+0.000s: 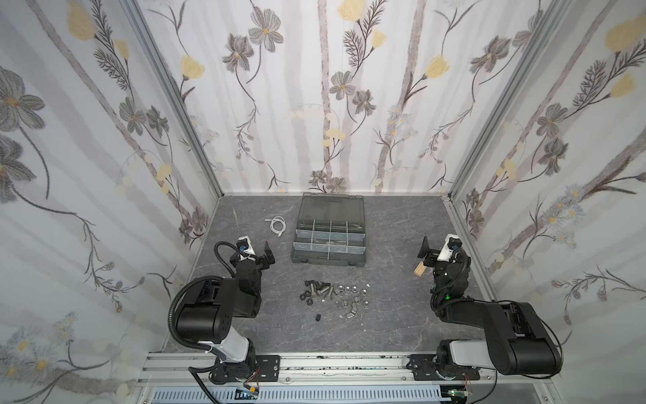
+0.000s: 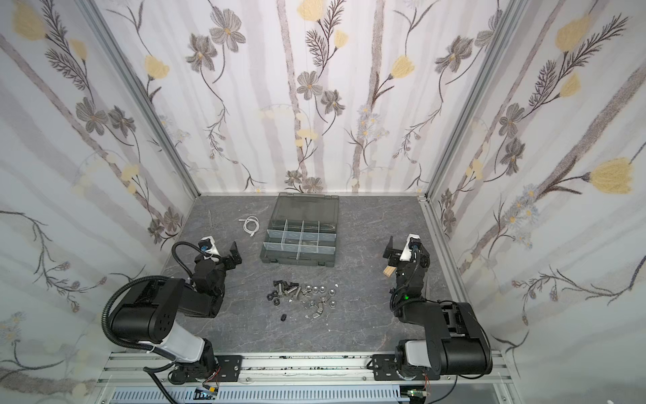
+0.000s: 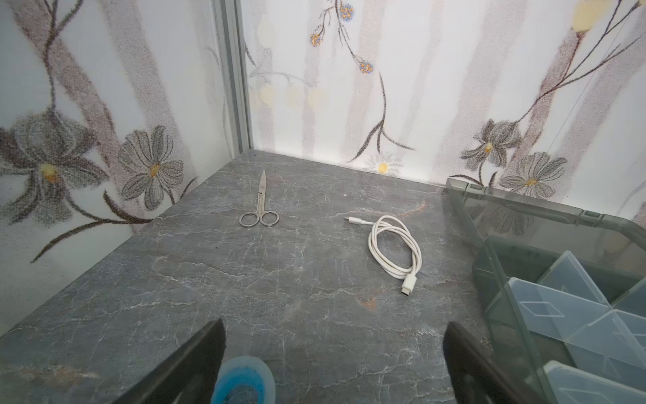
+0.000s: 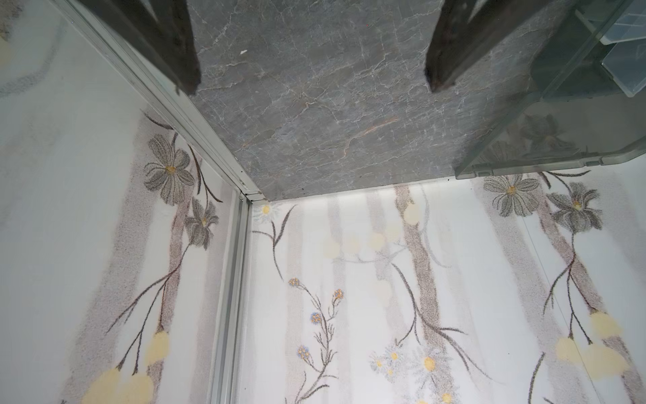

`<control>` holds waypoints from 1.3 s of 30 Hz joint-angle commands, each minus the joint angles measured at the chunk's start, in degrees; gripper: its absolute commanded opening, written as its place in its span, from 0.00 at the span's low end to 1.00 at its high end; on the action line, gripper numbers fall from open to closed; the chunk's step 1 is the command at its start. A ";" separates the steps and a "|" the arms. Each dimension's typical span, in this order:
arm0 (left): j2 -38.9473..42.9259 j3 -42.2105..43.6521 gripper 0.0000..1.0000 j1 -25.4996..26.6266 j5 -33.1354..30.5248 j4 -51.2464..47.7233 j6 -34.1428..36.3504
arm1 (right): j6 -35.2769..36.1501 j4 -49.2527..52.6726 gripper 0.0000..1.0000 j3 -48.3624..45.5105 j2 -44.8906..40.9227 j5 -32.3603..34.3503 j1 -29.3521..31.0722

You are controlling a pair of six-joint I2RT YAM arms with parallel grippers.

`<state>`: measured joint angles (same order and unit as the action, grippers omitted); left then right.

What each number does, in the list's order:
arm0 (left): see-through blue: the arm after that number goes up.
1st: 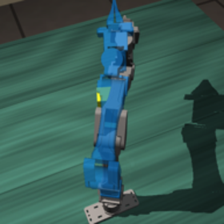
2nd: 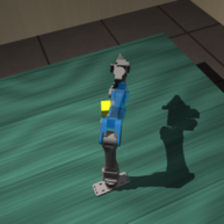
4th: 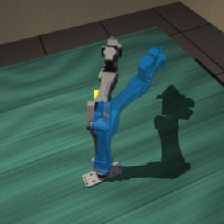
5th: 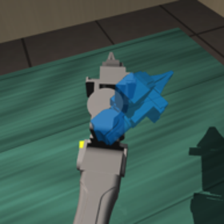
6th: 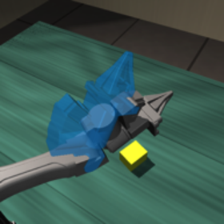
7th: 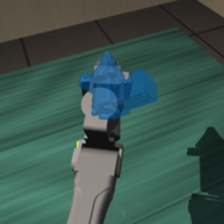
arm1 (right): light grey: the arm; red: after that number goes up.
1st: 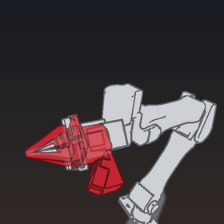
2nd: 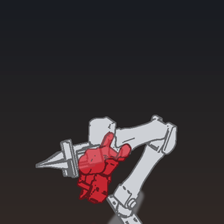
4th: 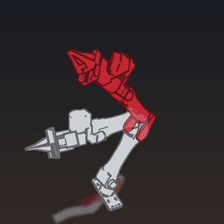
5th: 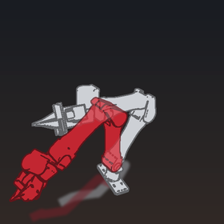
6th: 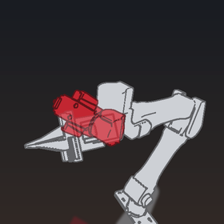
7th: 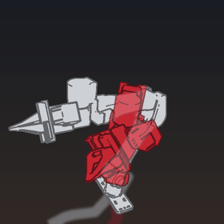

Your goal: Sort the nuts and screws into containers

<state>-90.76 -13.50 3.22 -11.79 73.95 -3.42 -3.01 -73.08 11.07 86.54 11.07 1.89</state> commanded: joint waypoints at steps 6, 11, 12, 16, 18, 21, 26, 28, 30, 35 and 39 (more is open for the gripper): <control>-0.03 -0.04 1.00 -0.06 0.45 3.21 -0.10 | -0.27 -2.82 1.00 -0.13 -0.23 -0.12 0.06; -0.12 -0.04 1.00 -0.10 0.45 3.21 -0.09 | -0.34 -2.77 1.00 -0.02 -0.15 -0.04 0.04; -0.11 0.03 1.00 -0.15 0.45 3.21 -0.09 | -0.34 -2.57 1.00 0.14 -0.06 -0.17 0.02; -0.12 -0.12 1.00 -0.11 0.46 3.21 -0.10 | -0.38 -2.60 1.00 0.05 -0.06 -0.17 0.00; -0.12 -0.11 1.00 -0.15 0.45 3.16 -0.10 | -0.38 -2.48 1.00 0.20 0.01 -0.17 0.03; -0.25 -0.13 1.00 -0.15 0.54 3.12 -0.13 | -0.68 -2.08 1.00 0.39 0.10 -1.05 -0.55; -0.21 -0.16 1.00 -0.15 0.50 3.12 -0.18 | -0.96 -2.52 1.00 0.02 -0.06 -2.02 -0.99; -0.21 -0.20 1.00 -0.15 0.54 3.12 -0.11 | -0.91 -2.53 1.00 0.00 -0.06 -2.02 -1.01; -0.22 -0.19 1.00 -0.15 0.54 3.12 -0.10 | -0.77 -2.77 1.00 -0.17 -0.15 -1.93 -0.84; 4.04 -0.56 1.00 1.89 -5.06 -0.18 0.70 | -0.34 -2.37 1.00 -0.52 -2.06 -1.30 -0.40; 17.50 -12.41 1.00 3.63 -5.30 -38.80 -5.07 | -1.01 20.94 1.00 4.83 -14.67 -2.26 1.31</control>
<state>-77.62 -20.75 6.42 -15.33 57.32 -4.75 -3.81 -65.47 12.45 77.06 10.50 2.50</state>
